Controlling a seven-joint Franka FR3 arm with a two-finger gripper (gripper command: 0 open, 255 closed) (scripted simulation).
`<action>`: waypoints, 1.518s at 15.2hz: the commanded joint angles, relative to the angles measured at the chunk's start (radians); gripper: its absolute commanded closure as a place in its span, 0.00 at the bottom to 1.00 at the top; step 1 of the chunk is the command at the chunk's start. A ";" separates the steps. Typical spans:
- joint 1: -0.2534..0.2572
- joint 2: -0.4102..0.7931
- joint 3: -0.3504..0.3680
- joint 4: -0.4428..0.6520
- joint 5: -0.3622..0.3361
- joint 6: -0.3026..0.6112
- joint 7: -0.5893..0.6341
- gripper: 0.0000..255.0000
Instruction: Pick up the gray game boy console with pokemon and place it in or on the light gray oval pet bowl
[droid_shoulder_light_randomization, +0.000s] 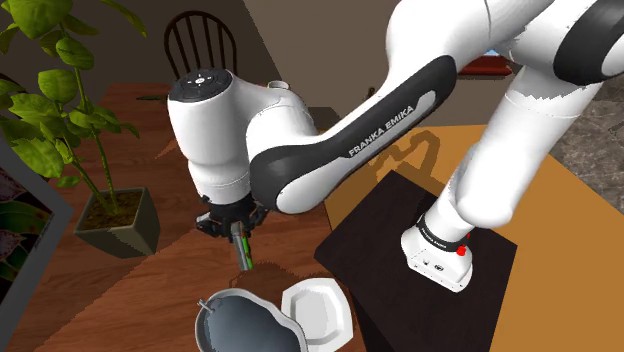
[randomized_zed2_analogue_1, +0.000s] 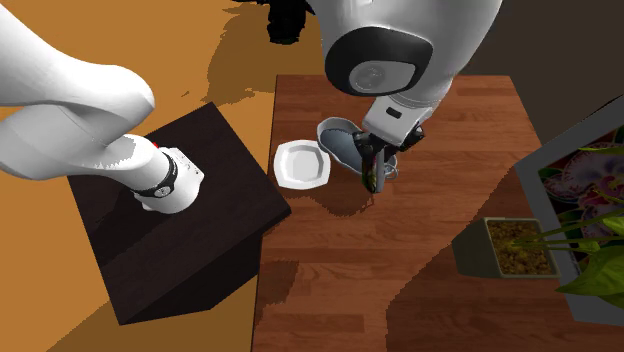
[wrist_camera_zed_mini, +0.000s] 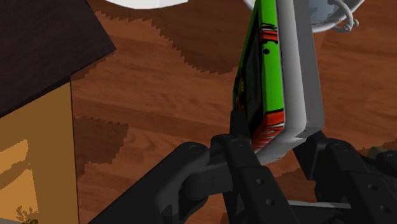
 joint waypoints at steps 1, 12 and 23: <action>0.026 -0.006 0.020 0.001 0.005 -0.007 0.044 1.00; 0.161 0.044 0.097 0.042 -0.040 -0.027 0.276 1.00; 0.198 0.146 0.058 -0.014 -0.145 0.094 0.347 1.00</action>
